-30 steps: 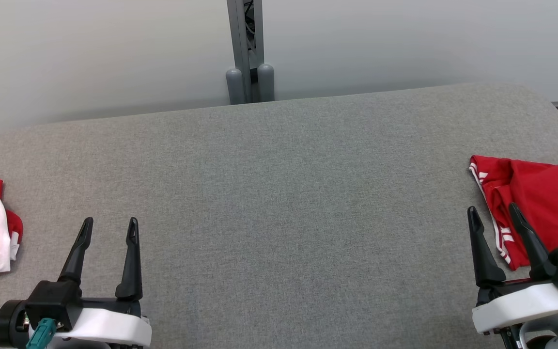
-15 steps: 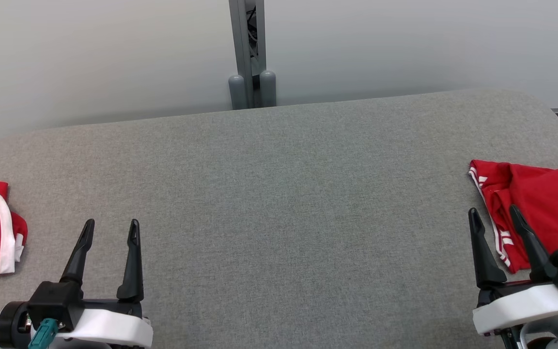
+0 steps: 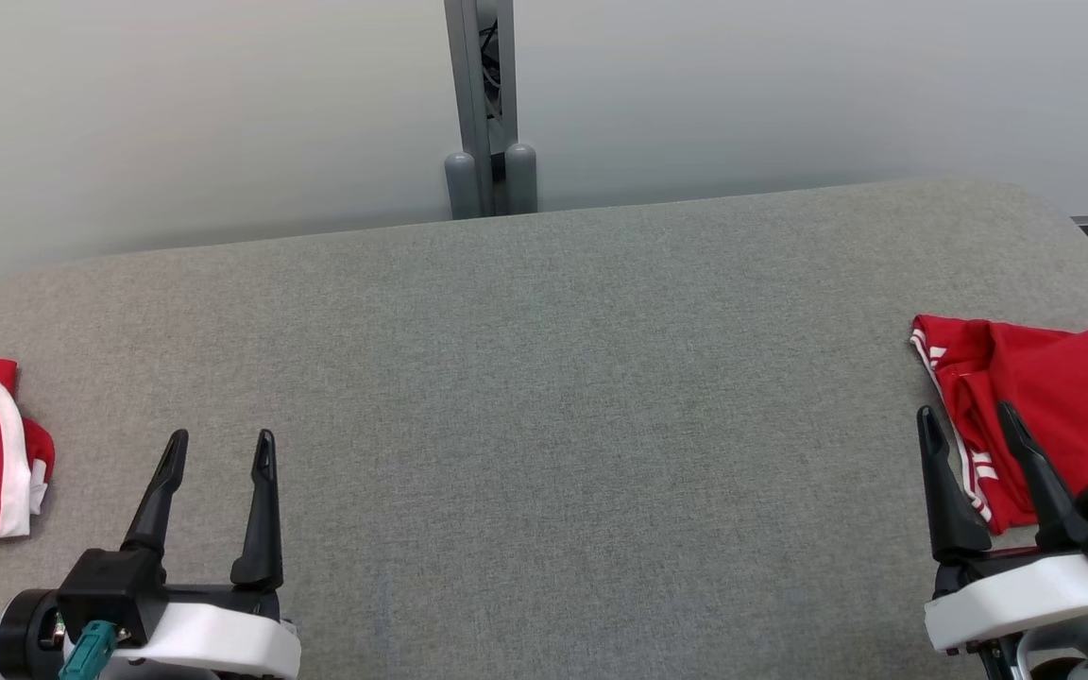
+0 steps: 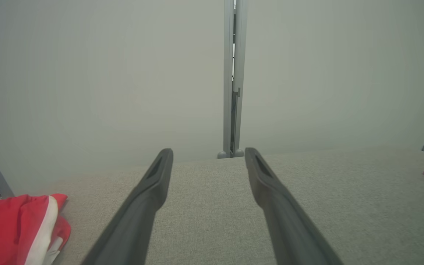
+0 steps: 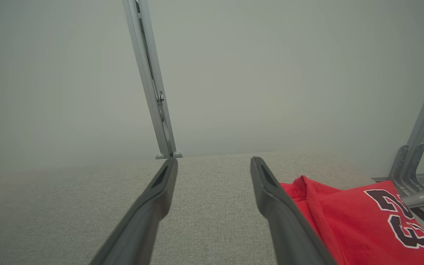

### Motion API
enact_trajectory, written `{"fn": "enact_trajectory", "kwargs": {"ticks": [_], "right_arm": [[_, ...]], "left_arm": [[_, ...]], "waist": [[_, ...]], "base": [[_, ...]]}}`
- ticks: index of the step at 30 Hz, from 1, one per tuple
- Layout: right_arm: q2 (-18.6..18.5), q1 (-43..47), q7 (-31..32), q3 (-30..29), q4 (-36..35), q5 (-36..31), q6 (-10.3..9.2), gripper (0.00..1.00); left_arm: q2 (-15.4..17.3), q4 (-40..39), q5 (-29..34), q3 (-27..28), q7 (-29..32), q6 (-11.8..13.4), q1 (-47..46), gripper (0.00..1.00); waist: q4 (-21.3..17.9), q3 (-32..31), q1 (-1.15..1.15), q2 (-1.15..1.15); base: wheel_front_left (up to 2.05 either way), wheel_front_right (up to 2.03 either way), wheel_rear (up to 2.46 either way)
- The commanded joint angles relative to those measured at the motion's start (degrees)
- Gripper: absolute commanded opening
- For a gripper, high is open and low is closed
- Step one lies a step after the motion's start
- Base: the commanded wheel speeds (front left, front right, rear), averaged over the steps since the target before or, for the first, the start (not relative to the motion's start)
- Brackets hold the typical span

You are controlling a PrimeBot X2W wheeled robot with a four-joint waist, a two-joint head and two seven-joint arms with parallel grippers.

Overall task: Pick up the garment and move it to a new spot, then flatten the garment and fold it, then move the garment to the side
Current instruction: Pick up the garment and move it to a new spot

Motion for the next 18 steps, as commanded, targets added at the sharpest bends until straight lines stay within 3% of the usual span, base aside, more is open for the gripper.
{"fn": "enact_trajectory", "kwargs": {"ticks": [1,11,18], "right_arm": [[-0.1,0.7,0.3,-0.1,0.4,0.4,-0.01,1.0],[-0.1,0.9,0.1,0.1,0.4,0.6,-0.01,1.0],[-0.2,0.0,0.3,3.0,0.2,0.9,0.0,1.0]], "left_arm": [[0.1,0.2,-0.3,0.0,-0.3,0.2,-0.5,1.0],[0.2,0.7,-0.7,0.0,-0.3,0.1,-0.9,1.0],[-0.4,0.4,-1.0,0.8,-0.6,0.2,-2.1,1.0]], "waist": [[0.0,-0.1,0.0,0.0],[1.1,-0.7,0.0,0.0],[6.8,0.1,0.0,0.0]], "base": [[0.0,0.0,0.0],[0.0,0.0,0.0],[0.0,0.0,0.0]]}}
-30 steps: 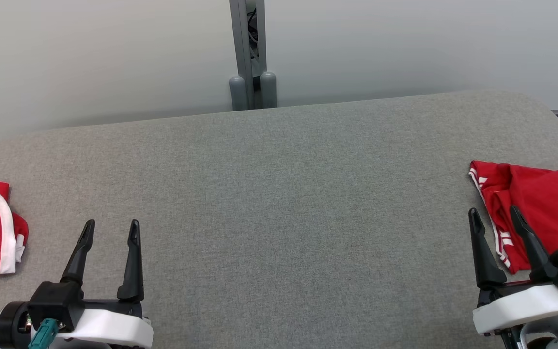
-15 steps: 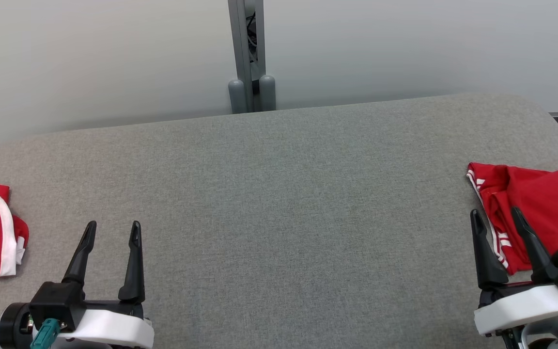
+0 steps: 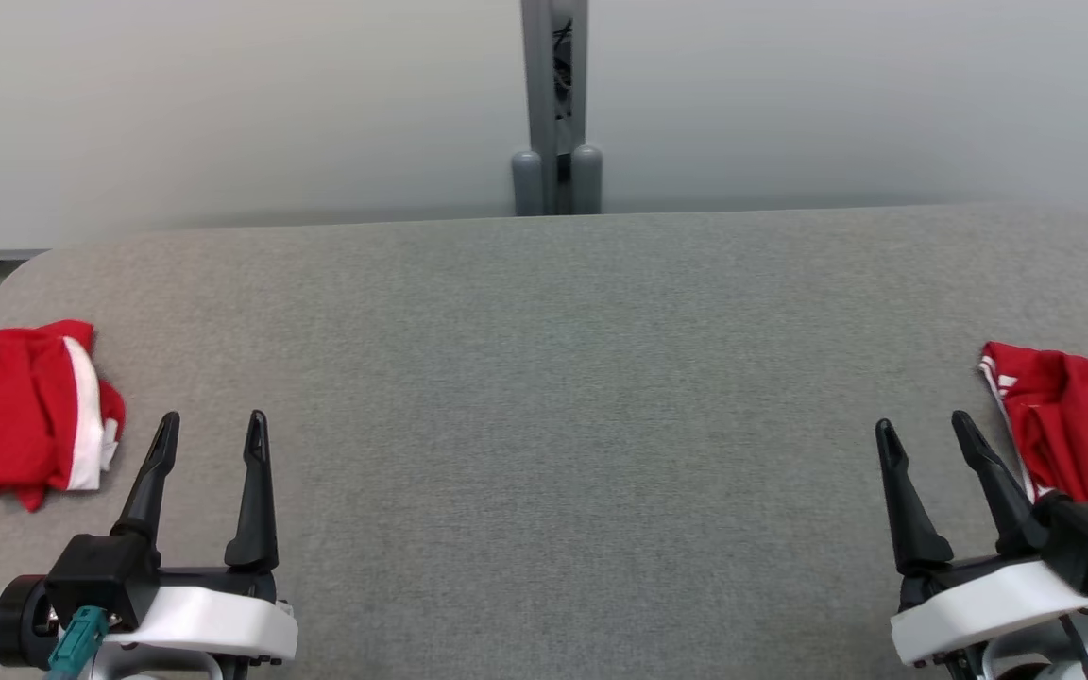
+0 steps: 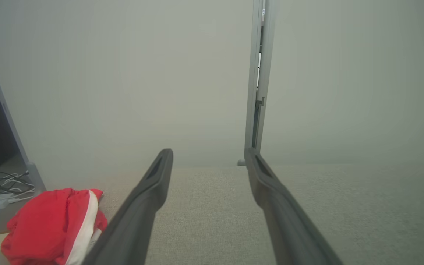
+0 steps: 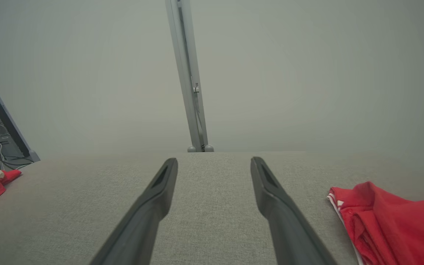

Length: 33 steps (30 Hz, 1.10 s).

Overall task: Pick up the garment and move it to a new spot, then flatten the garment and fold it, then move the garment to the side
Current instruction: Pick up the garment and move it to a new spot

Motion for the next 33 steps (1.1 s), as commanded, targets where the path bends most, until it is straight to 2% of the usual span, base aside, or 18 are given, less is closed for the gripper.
{"fn": "enact_trajectory", "kwargs": {"ticks": [1,9,18,33], "right_arm": [[-0.2,-0.9,0.0,0.9,-0.1,0.3,0.01,1.0],[-0.3,-3.1,-0.3,5.2,1.4,0.4,0.01,1.0],[-0.3,-3.6,-0.7,6.9,2.6,0.9,0.01,1.0],[-0.3,-3.2,-1.1,7.4,3.5,1.6,0.01,1.0]], "left_arm": [[-0.2,0.0,-0.4,0.3,-0.3,0.0,-0.9,1.0],[-0.6,0.2,-0.6,2.3,-0.6,-0.3,-1.3,1.0],[-1.4,0.4,0.1,4.5,-0.6,-1.3,-0.2,1.0],[-2.5,0.5,1.9,6.9,-0.7,-3.2,0.0,1.0]], "waist": [[3.4,0.6,0.0,0.0],[12.1,1.3,0.0,0.0],[18.3,1.2,0.0,0.0],[19.1,1.2,0.0,0.0]], "base": [[0.0,0.0,0.0],[0.0,0.0,0.0],[0.0,0.0,0.0],[0.0,0.0,0.0]]}}
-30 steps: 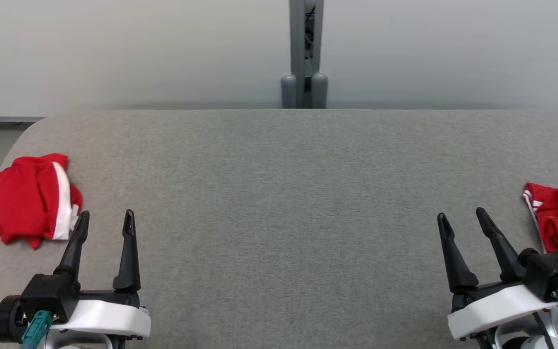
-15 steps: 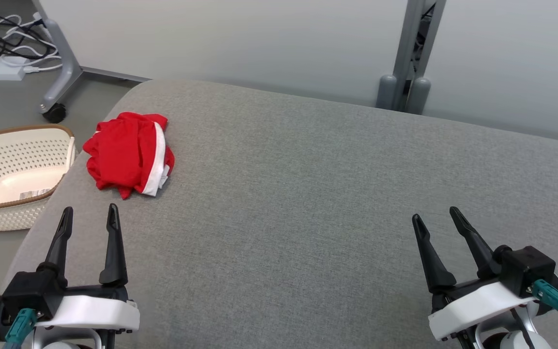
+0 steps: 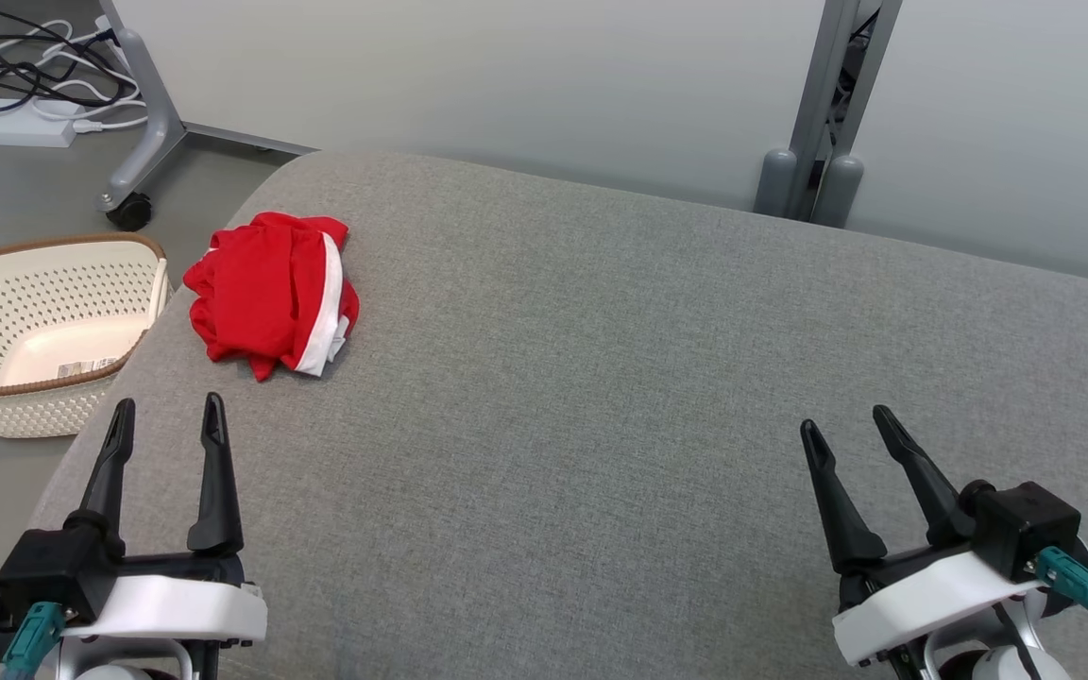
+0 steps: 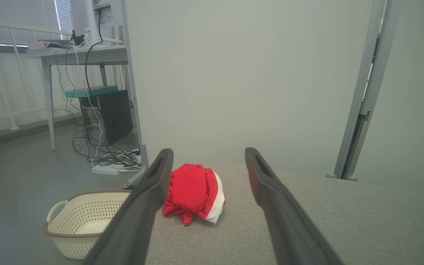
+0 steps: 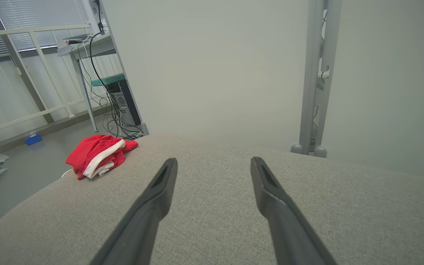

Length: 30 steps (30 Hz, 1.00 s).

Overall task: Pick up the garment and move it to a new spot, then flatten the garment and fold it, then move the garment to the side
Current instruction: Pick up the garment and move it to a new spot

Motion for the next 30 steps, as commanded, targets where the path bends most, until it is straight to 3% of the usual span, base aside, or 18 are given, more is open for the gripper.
{"fn": "enact_trajectory", "kwargs": {"ticks": [1,11,19,23,30], "right_arm": [[-0.4,0.0,-0.3,-0.2,0.4,0.3,0.01,1.0],[-0.4,-0.2,0.1,-0.8,-0.5,-0.3,0.01,1.0],[-0.9,-2.4,1.2,0.2,-1.9,-0.9,0.01,1.0],[-1.6,-4.7,1.5,1.6,-2.8,-0.9,0.01,1.0],[-2.7,-8.8,1.2,2.8,-3.2,-0.5,0.01,1.0]], "left_arm": [[0.2,0.0,0.4,0.3,-0.2,-0.3,-0.2,1.0],[0.4,-2.0,2.4,2.6,-0.2,-0.5,-4.3,1.0],[3.8,-1.2,3.7,5.9,0.2,-1.9,-16.2,1.0],[5.9,6.0,2.5,6.8,2.5,-3.5,-23.3,1.0],[7.4,27.9,-0.3,6.6,5.1,-8.1,-33.3,1.0]], "waist": [[0.0,0.0,0.0,0.0],[0.1,1.0,0.0,0.0],[-1.8,4.8,0.0,0.0],[-4.7,8.4,0.0,0.0],[-10.5,15.9,0.0,0.0]], "base": [[0.0,0.0,0.0],[0.0,0.0,0.0],[0.0,0.0,0.0],[0.0,0.0,0.0],[0.0,0.0,0.0]]}}
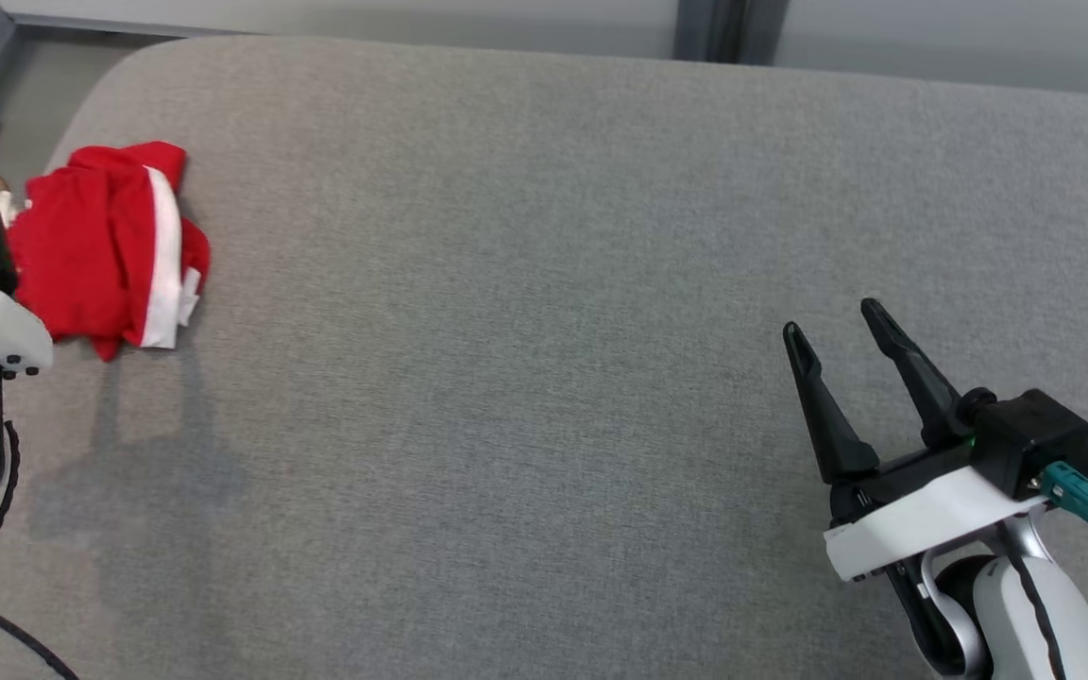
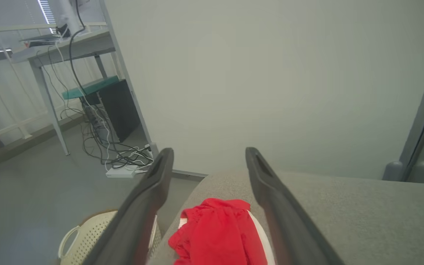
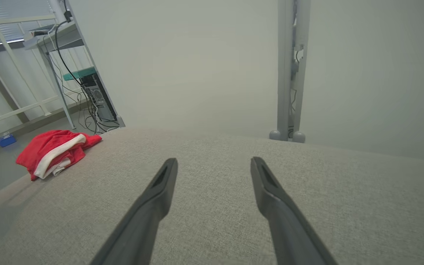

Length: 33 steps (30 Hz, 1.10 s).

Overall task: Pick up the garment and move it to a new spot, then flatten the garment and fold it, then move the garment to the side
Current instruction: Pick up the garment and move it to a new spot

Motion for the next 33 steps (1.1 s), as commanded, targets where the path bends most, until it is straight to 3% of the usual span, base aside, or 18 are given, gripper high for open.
{"fn": "enact_trajectory", "kwargs": {"ticks": [1,8,14,15,16,17,22,26,33], "right_arm": [[-0.6,-1.0,-0.5,-0.1,-0.2,0.2,0.01,1.0],[-1.4,-3.5,-1.2,-0.1,0.0,0.3,0.01,1.0],[-1.6,-4.9,-1.9,-0.3,0.5,0.5,0.01,1.0],[-1.6,-4.9,-1.9,-0.3,0.7,0.5,0.01,1.0],[-1.6,-5.1,-2.1,-0.2,0.9,0.6,0.01,1.0],[-1.6,-5.2,-2.1,-0.2,1.1,0.7,0.01,1.0],[-1.4,-5.2,-2.8,-1.0,1.7,0.9,0.01,1.0],[-1.0,-4.2,-3.3,-2.7,1.9,0.8,0.01,1.0],[0.0,-2.2,-4.2,-4.9,2.7,0.7,0.01,1.0]], "left_arm": [[0.4,2.9,-0.5,-0.1,-0.4,-1.1,-2.4,1.0],[0.1,21.6,-1.8,-1.6,1.3,-5.2,-8.8,1.0],[0.0,33.9,-2.4,-2.3,5.5,-6.1,-12.2,1.0],[-0.1,35.4,-2.7,-2.3,6.1,-6.3,-12.7,0.75],[-0.3,36.6,-3.1,-2.0,6.3,-6.4,-13.1,0.34],[-0.4,37.4,-3.0,-1.9,5.6,-6.4,-13.4,0.0],[1.4,36.8,-2.6,-1.1,-3.0,-5.4,-16.7,0.0],[2.1,31.9,-1.8,0.1,-5.4,-4.1,-17.3,0.0],[1.2,6.8,2.7,6.6,-5.5,0.1,-8.0,0.0]], "waist": [[-4.2,4.6,0.0,0.0],[-7.5,10.4,0.0,0.0],[-8.8,12.5,0.0,0.0],[-8.9,12.7,0.0,0.0],[-8.9,12.8,0.0,0.0],[-9.0,12.8,0.0,0.0],[-8.9,12.0,0.0,0.0],[-8.7,10.1,0.0,0.0],[-9.3,5.5,0.0,0.0]], "base": [[0.0,0.0,0.0],[0.0,0.0,0.0],[0.0,0.0,0.0],[0.0,0.0,0.0],[0.0,0.0,0.0],[0.0,0.0,0.0],[0.0,0.0,0.0],[0.0,0.0,0.0],[0.0,0.0,0.0]]}}
